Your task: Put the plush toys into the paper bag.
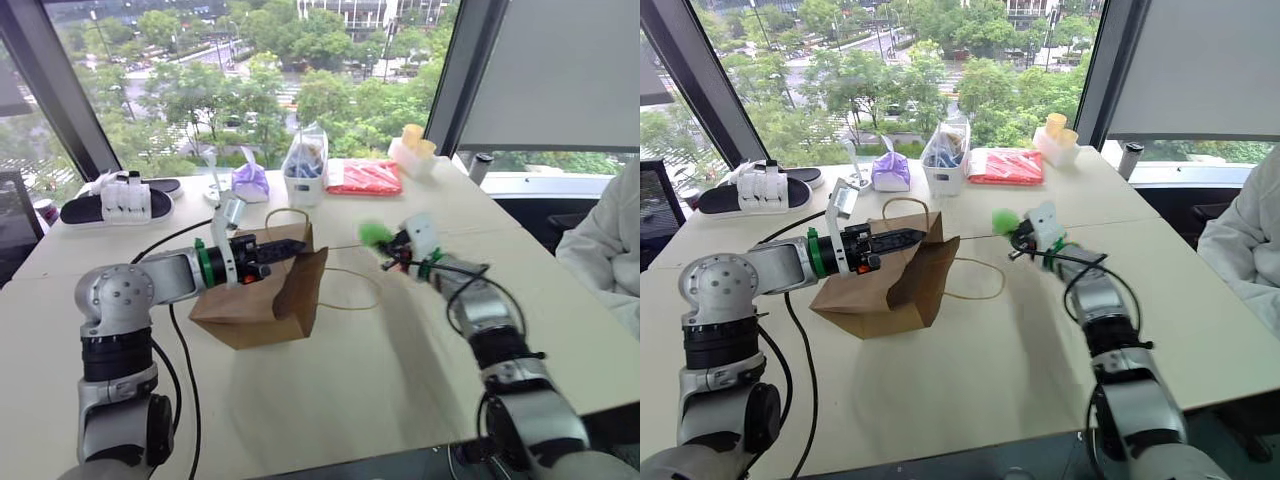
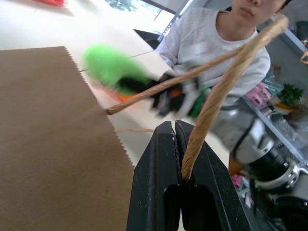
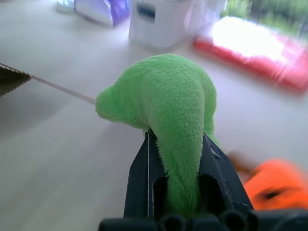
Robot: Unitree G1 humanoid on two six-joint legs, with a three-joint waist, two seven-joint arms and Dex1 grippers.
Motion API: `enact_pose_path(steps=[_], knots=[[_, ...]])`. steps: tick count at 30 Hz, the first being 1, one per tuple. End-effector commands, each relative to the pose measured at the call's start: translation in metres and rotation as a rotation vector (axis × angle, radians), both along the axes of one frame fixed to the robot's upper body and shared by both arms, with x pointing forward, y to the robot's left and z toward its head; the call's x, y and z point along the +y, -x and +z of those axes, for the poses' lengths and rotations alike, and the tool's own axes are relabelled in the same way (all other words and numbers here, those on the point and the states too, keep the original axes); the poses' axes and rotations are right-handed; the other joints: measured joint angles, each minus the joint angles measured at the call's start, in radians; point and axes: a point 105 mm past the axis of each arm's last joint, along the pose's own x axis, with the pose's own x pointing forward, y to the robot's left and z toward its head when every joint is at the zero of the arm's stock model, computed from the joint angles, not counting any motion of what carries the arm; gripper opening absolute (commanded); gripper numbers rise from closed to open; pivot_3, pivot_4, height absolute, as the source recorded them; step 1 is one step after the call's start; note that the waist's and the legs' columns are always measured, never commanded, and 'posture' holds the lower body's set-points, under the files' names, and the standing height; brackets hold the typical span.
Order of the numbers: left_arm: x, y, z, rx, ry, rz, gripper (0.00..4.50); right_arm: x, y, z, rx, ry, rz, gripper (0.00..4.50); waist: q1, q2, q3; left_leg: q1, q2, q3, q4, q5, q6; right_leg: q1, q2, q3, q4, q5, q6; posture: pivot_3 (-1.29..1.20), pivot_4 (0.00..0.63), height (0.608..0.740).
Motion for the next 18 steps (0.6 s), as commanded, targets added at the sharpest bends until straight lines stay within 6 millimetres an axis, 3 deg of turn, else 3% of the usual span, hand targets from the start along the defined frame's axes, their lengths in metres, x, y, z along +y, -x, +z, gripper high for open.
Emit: enact_pose_path(steps=[1,6,13,18], knots=[[-0.005,0.002,0.015,-0.061,0.015,-0.037,0.0,0.03,0.032,0.029,-0.099,0.097,0.26,0.03,-0.006,-0.001,-0.001,0.001,0.0,0.0,-0.001,0.0,0.0,0.001,0.0,0.0,0.0,0.0,0.0,0.0,0.15,0.74],[-0.009,0.001,0.024,-0.088,0.024,-0.06,0.0,0.057,0.052,0.022,-0.061,0.138,0.415,0.03,-0.009,-0.002,-0.001,0.003,0.002,0.0,0.0,0.0,0.0,0.001,0.002,0.0,0.0,0.0,0.0,0.0,0.15,0.74],[-0.01,0.006,0.037,-0.126,0.042,-0.097,0.0,0.086,0.058,-0.006,-0.001,0.214,0.507,0.03,-0.001,-0.002,-0.001,0.002,0.001,0.0,0.001,0.0,-0.001,0.001,0.001,0.0,0.0,0.0,0.0,0.0,0.15,0.74],[-0.011,0.006,0.037,-0.131,0.036,-0.101,0.0,0.104,0.063,-0.007,-0.018,0.226,0.577,0.03,-0.001,-0.002,-0.001,0.001,0.001,0.0,0.0,0.0,-0.001,0.0,0.001,0.0,0.0,0.0,0.0,0.0,0.15,0.74]])
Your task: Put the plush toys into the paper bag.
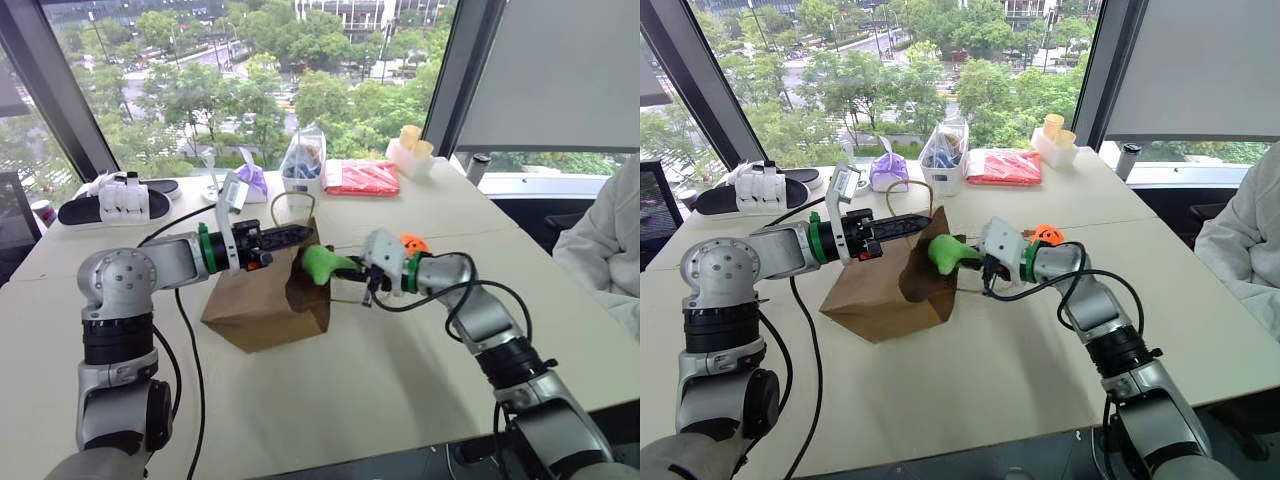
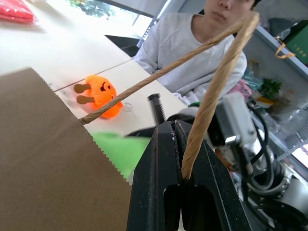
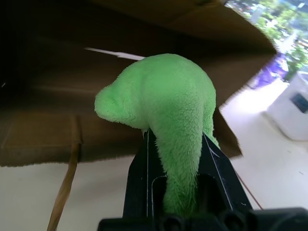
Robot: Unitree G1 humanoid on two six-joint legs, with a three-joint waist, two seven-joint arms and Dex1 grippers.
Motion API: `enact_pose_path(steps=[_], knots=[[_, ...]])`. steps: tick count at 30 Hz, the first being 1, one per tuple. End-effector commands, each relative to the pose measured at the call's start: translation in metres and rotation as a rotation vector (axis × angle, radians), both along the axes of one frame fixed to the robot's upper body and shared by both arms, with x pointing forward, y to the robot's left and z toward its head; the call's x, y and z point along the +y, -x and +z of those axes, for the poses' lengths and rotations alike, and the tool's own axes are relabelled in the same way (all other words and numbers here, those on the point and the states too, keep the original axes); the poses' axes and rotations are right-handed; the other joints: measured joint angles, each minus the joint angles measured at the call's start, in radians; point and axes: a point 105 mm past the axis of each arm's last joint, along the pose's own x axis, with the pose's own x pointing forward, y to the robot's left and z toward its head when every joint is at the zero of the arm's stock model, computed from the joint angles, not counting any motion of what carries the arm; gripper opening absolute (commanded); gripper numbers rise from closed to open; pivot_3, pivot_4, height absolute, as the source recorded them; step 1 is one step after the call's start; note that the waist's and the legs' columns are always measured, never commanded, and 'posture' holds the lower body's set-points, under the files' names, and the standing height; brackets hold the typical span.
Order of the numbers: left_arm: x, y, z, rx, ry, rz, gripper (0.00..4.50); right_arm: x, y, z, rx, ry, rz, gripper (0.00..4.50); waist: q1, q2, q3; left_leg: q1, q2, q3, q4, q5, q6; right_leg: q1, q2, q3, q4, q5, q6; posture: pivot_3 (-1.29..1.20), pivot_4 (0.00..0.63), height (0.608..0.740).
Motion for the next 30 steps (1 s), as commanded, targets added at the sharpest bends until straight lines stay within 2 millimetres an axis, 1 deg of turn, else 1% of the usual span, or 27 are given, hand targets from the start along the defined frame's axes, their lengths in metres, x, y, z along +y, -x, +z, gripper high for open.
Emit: enact_pose_path(steps=[1,5,7,8,13,14,15,18,21,22,23,25,26,27,28,29,30], knots=[[-0.002,0.005,0.013,-0.064,0.006,-0.019,0.0,0.017,0.006,0.018,-0.075,-0.009,0.08,0.03,-0.001,0.0,0.0,0.0,0.0,0.0,0.0,0.0,0.0,0.0,0.0,0.0,0.0,0.0,0.0,0.0,0.15,0.74],[-0.005,0.005,0.009,-0.06,-0.002,-0.021,0.0,0.029,0.01,0.014,-0.101,0.04,0.132,0.03,-0.002,0.0,0.0,0.0,0.0,0.0,0.0,0.0,0.0,0.0,0.0,0.0,0.0,0.0,0.0,0.0,0.15,0.74],[-0.006,0.004,0.008,-0.06,-0.005,-0.019,0.0,0.031,0.01,0.014,-0.121,0.055,0.137,0.87,-0.002,0.0,0.0,0.0,0.0,0.0,0.0,0.0,0.0,0.0,0.0,0.0,0.0,0.0,0.0,0.0,0.15,0.74],[-0.007,0.004,0.007,-0.06,-0.011,-0.018,0.0,0.032,0.009,0.015,-0.127,0.053,0.135,1.17,-0.002,0.0,0.0,0.0,0.0,0.0,0.0,0.0,0.0,0.0,0.0,0.0,0.0,0.0,0.0,0.0,0.15,0.74],[-0.008,0.006,0.003,-0.06,-0.017,-0.021,0.0,0.034,0.012,0.018,-0.144,0.047,0.144,3.74,-0.002,0.0,0.0,0.0,0.0,0.0,0.0,0.0,0.0,0.0,0.0,0.0,0.0,0.0,0.0,0.0,0.15,0.74],[-0.007,0.006,0.003,-0.059,-0.017,-0.022,0.0,0.034,0.012,0.021,-0.156,0.039,0.135,4.33,-0.002,0.0,0.0,0.0,0.0,0.0,0.0,0.0,0.0,0.0,0.0,0.0,0.0,0.0,0.0,0.0,0.15,0.74],[-0.007,0.006,0.002,-0.058,-0.017,-0.021,0.0,0.032,0.011,0.025,-0.167,0.022,0.124,4.47,-0.003,0.0,0.0,0.0,0.0,0.0,0.0,0.0,0.0,0.0,0.0,0.0,0.0,0.0,0.0,0.0,0.15,0.74],[-0.005,0.007,0.0,-0.056,-0.02,-0.018,0.0,0.021,0.011,0.039,-0.162,-0.064,0.081,4.47,-0.001,0.0,0.0,0.0,0.0,0.0,0.0,0.0,0.0,0.0,0.0,0.0,0.0,0.0,0.0,0.0,0.15,0.74],[-0.004,0.008,-0.001,-0.055,-0.022,-0.017,0.0,0.003,0.016,0.051,-0.116,-0.171,0.04,4.47,0.004,0.0,0.0,0.0,0.0,0.0,0.0,0.0,0.0,0.0,0.0,0.0,0.0,0.0,0.0,0.0,0.15,0.74],[-0.004,0.008,-0.001,-0.055,-0.022,-0.017,0.0,-0.005,0.017,0.055,-0.085,-0.217,0.02,4.47,0.007,0.0,0.0,0.0,0.0,0.0,0.0,0.0,0.0,0.0,0.0,0.0,0.0,0.0,0.0,0.0,0.15,0.74],[-0.004,0.008,-0.001,-0.054,-0.022,-0.017,0.0,-0.021,0.017,0.061,-0.05,-0.284,-0.026,4.47,0.014,0.0,0.0,0.0,0.0,0.0,0.0,0.0,0.0,0.0,0.0,0.0,0.0,0.0,0.0,0.0,0.15,0.74],[-0.003,0.009,-0.001,-0.054,-0.023,-0.018,0.0,-0.041,0.014,0.068,-0.012,-0.37,-0.102,4.47,0.021,0.0,0.0,0.0,0.0,0.0,0.0,0.0,0.0,0.001,0.0,0.0,0.0,0.0,0.0,0.0,0.15,0.74],[-0.003,0.009,-0.001,-0.054,-0.023,-0.019,0.0,-0.059,0.006,0.073,-0.006,-0.439,-0.186,4.47,0.022,0.0,0.0,0.0,0.0,0.0,0.0,0.0,0.0,0.001,0.0,0.0,0.0,0.0,0.0,0.0,0.15,0.74],[-0.003,0.009,-0.002,-0.053,-0.023,-0.021,0.0,-0.079,-0.008,0.072,-0.006,-0.49,-0.307,4.47,0.023,0.0,0.0,0.0,0.0,0.0,0.0,0.0,0.0,0.001,0.0,0.0,0.0,0.0,0.0,0.0,0.15,0.74],[-0.004,0.01,-0.002,-0.051,-0.023,-0.024,0.0,-0.099,-0.023,0.065,-0.003,-0.51,-0.447,4.47,0.024,0.0,0.0,0.001,0.0,0.0,0.001,0.0,0.0,0.001,0.0,0.0,0.0,0.0,0.0,0.0,0.15,0.74],[-0.004,0.01,-0.003,-0.049,-0.023,-0.026,0.0,-0.112,-0.031,0.059,-0.002,-0.515,-0.536,4.47,0.024,0.0,0.0,0.001,0.0,0.0,0.001,0.0,0.0,0.002,0.0,0.0,0.0,0.0,0.0,0.0,0.15,0.74],[-0.005,0.01,-0.003,-0.049,-0.023,-0.03,0.0,-0.123,-0.042,0.046,0.022,-0.484,-0.64,4.47,0.023,0.0,0.0,0.001,0.0,0.0,0.001,0.0,0.0,0.002,0.0,0.0,0.0,0.0,-0.001,0.0,0.15,0.74]])
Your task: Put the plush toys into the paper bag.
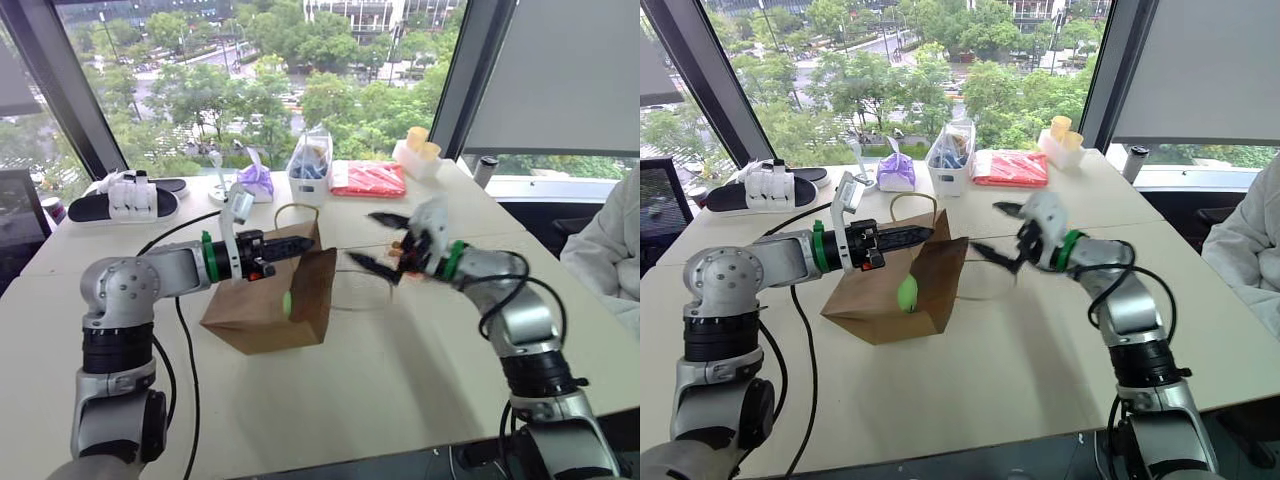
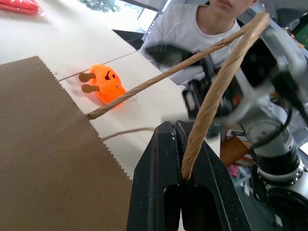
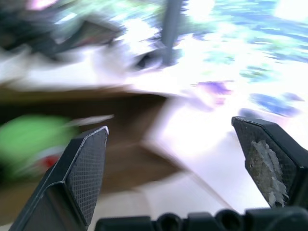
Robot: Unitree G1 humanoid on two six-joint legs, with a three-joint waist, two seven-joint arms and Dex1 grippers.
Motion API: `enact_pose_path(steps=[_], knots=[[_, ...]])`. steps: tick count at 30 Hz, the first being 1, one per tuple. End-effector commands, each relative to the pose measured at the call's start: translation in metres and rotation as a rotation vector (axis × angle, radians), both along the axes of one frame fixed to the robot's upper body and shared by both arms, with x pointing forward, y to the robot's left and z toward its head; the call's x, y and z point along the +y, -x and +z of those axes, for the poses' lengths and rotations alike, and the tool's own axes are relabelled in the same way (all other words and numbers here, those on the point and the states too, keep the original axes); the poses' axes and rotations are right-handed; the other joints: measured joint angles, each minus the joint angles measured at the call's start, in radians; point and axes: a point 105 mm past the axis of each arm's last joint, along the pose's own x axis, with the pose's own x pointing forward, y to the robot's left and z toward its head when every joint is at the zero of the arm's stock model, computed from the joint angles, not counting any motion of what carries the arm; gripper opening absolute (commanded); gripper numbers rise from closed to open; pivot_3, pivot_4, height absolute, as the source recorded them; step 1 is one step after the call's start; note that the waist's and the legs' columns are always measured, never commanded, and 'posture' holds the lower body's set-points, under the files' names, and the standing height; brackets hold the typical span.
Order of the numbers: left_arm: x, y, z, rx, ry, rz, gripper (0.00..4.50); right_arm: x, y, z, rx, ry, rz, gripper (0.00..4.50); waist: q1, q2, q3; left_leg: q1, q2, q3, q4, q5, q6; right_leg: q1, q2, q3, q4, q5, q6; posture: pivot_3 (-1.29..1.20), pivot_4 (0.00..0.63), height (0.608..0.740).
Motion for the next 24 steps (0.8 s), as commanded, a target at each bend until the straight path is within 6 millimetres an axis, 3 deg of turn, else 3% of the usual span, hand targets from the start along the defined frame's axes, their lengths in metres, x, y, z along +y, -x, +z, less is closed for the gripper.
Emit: enact_pose_path(steps=[1,5,7,14,19,21,24], knots=[[-0.002,0.006,0.009,-0.047,0.017,-0.023,0.0,-0.043,-0.029,-0.02,0.09,-0.008,-0.304,4.47,-0.001,0.0,0.0,0.0,0.0,0.0,0.0,0.0,0.0,0.0,0.0,0.0,0.0,0.0,0.0,0.0,0.15,0.74],[-0.005,0.004,0.008,-0.048,0.019,-0.024,0.0,-0.059,-0.053,-0.051,0.211,-0.022,-0.524,4.47,-0.011,0.0,0.0,-0.001,0.001,0.002,-0.002,0.0,0.0,-0.003,0.0,0.001,0.0,0.0,0.0,0.0,0.15,0.74],[-0.006,0.004,0.008,-0.05,0.024,-0.023,0.0,-0.056,-0.064,-0.064,0.258,-0.071,-0.576,4.47,-0.017,0.0,0.0,-0.001,0.001,0.004,-0.002,0.0,0.0,-0.005,0.0,0.002,0.001,0.001,-0.001,0.0,0.15,0.74],[-0.005,0.005,0.007,-0.051,0.031,-0.005,0.0,-0.052,-0.079,-0.094,0.4,-0.114,-0.628,4.47,-0.028,0.0,0.0,-0.002,0.001,0.003,-0.002,0.0,0.0,-0.004,0.0,0.002,0.0,0.001,-0.001,0.0,0.15,0.74],[-0.003,0.005,0.008,-0.057,0.039,0.012,0.0,-0.057,-0.081,-0.102,0.426,-0.055,-0.646,2.16,-0.032,0.0,0.0,-0.002,0.001,0.003,-0.002,0.0,0.0,-0.003,0.0,0.002,0.0,0.001,-0.001,0.0,0.15,0.74],[-0.003,0.005,0.007,-0.057,0.042,0.015,0.0,-0.057,-0.082,-0.102,0.423,-0.042,-0.647,1.03,-0.032,0.0,0.0,-0.001,0.001,0.003,-0.001,0.0,0.0,-0.003,0.0,0.002,0.0,0.001,-0.001,0.0,0.15,0.74],[-0.002,0.006,0.007,-0.056,0.044,0.017,0.0,-0.058,-0.082,-0.101,0.418,-0.035,-0.647,0.03,-0.032,0.0,0.0,-0.001,0.001,0.002,-0.001,0.0,0.0,-0.002,0.0,0.001,0.0,0.001,-0.001,0.0,0.15,0.74]])
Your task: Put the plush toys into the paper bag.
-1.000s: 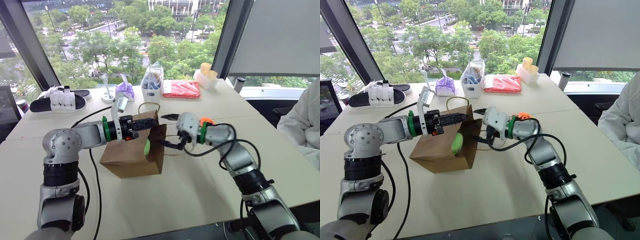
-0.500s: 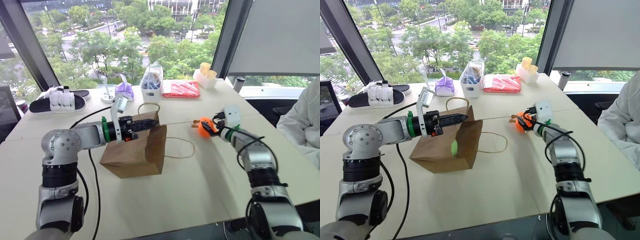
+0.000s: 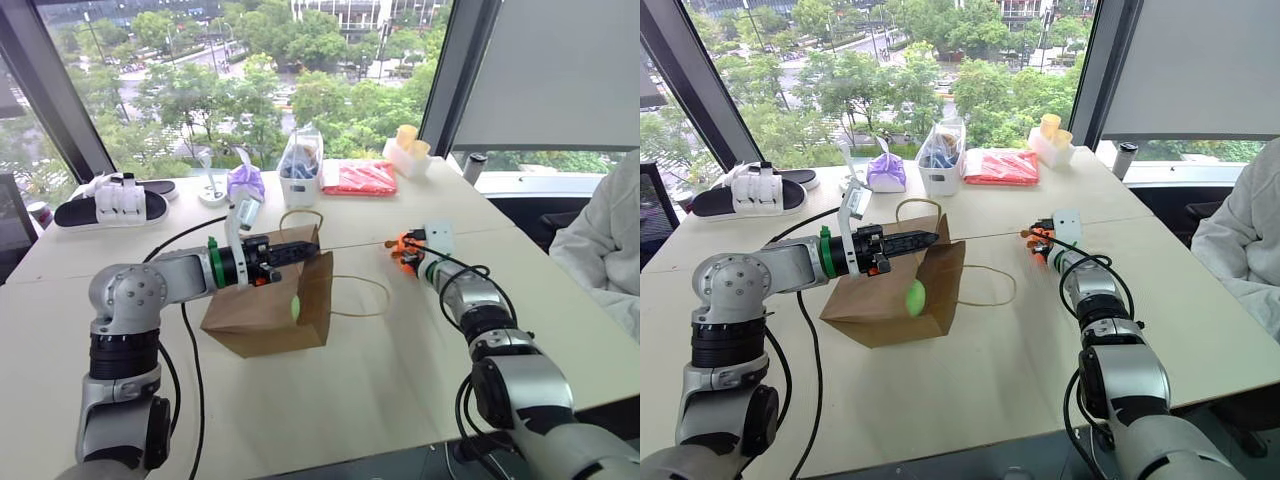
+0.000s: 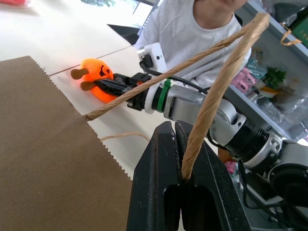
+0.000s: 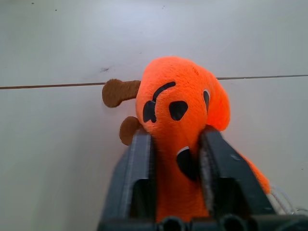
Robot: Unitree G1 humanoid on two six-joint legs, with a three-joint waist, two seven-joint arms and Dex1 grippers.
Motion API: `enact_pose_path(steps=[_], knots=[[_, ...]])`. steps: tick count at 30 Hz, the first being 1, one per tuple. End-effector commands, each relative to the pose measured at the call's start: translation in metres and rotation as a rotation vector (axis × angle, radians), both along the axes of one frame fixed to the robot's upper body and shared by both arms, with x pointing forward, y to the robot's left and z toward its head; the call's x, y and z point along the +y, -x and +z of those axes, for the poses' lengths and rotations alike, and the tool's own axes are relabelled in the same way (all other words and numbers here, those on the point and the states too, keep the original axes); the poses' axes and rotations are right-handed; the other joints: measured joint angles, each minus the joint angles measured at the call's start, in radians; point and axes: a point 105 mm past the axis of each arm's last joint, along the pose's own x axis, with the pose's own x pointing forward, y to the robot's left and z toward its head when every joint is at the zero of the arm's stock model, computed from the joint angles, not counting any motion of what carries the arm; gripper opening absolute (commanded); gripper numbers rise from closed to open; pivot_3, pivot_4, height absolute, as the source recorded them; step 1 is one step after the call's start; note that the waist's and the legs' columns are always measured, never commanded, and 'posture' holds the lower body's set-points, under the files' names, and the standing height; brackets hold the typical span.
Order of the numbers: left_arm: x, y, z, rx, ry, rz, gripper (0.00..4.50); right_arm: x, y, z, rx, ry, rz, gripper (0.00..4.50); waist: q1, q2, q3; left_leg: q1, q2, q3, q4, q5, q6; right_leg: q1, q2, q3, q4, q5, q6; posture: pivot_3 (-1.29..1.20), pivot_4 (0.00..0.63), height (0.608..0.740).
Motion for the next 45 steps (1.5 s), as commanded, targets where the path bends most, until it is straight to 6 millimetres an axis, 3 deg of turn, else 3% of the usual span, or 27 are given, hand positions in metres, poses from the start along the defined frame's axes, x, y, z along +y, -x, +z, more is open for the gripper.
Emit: enact_pose_path(steps=[1,3,6,8,12,16,20,26,35,40,43,45], knots=[[0.003,0.004,0.012,-0.056,0.037,0.005,0.0,-0.007,-0.003,0.011,-0.03,0.031,-0.009,0.03,0.0,0.0,0.0,0.0,0.0,0.0,0.0,0.0,0.0,0.0,0.0,0.0,0.0,0.0,0.0,0.0,0.15,0.74],[0.003,0.004,0.013,-0.057,0.038,0.007,0.0,-0.007,-0.004,0.019,-0.068,0.044,0.008,0.03,0.0,0.0,0.0,0.0,0.0,0.0,0.0,0.0,0.0,0.0,0.0,0.0,0.0,0.0,0.0,0.0,0.15,0.74],[0.003,0.003,0.014,-0.061,0.037,0.008,0.0,0.0,-0.004,0.062,-0.241,0.057,0.12,0.03,0.0,0.0,0.0,0.0,0.0,0.0,0.0,0.0,0.0,0.0,0.0,0.0,0.0,0.0,0.0,0.0,0.15,0.74],[0.004,0.002,0.016,-0.064,0.035,0.008,0.0,0.011,0.007,0.098,-0.369,0.091,0.26,0.03,0.0,0.001,0.0,-0.001,0.0,0.0,0.0,0.0,0.0,0.0,0.0,0.0,0.0,0.0,0.0,0.0,0.15,0.74],[0.005,0.002,0.018,-0.07,0.026,-0.001,0.0,0.035,0.051,0.135,-0.467,0.153,0.596,0.03,0.0,0.001,0.0,-0.001,0.0,-0.001,-0.001,0.0,0.0,-0.001,0.0,-0.001,0.0,0.0,0.0,0.0,0.15,0.74],[0.007,-0.001,0.027,-0.083,0.048,-0.007,0.0,0.053,0.094,0.124,-0.385,0.331,0.87,0.03,0.005,0.0,0.0,-0.001,0.0,-0.002,0.0,-0.001,0.001,0.0,0.0,-0.001,0.0,0.0,0.0,0.0,0.15,0.74],[0.006,-0.002,0.029,-0.08,0.054,-0.015,0.0,0.083,0.122,0.11,-0.334,0.314,1.061,0.03,0.004,0.0,0.0,0.001,0.0,-0.001,0.001,-0.001,0.001,0.002,0.0,-0.001,-0.001,0.0,0.0,0.0,0.15,0.74],[0.002,-0.001,0.028,-0.085,0.044,-0.034,0.0,0.123,0.131,0.092,-0.331,0.271,1.175,0.03,0.006,0.0,0.0,0.001,0.001,-0.001,0.001,0.0,0.0,0.001,0.0,-0.001,0.0,0.0,0.0,0.0,0.15,0.74],[-0.004,0.002,0.025,-0.085,0.032,-0.059,0.0,0.157,0.138,0.075,-0.311,0.32,1.328,0.03,0.029,0.0,0.0,0.0,0.0,-0.001,0.001,0.0,0.0,0.0,0.0,-0.001,0.0,0.0,0.0,0.0,0.15,0.74],[-0.009,0.005,0.022,-0.085,0.032,-0.071,0.0,0.158,0.133,0.072,-0.31,0.347,1.321,2.13,0.03,0.0,0.0,0.0,0.0,-0.001,0.001,0.0,0.0,0.0,0.0,-0.001,0.0,0.0,0.0,0.0,0.15,0.74],[-0.009,0.005,0.021,-0.085,0.032,-0.071,0.0,0.158,0.132,0.076,-0.321,0.349,1.315,3.77,0.029,0.0,0.0,0.0,0.0,-0.001,0.001,0.0,0.0,-0.001,0.0,-0.001,0.0,0.0,0.0,0.0,0.15,0.74],[-0.01,0.005,0.021,-0.085,0.033,-0.072,0.0,0.154,0.129,0.083,-0.353,0.352,1.283,4.4,0.028,0.0,0.0,0.0,0.0,-0.001,0.001,0.0,0.0,-0.001,0.0,-0.001,0.0,0.0,0.0,0.0,0.15,0.74]])
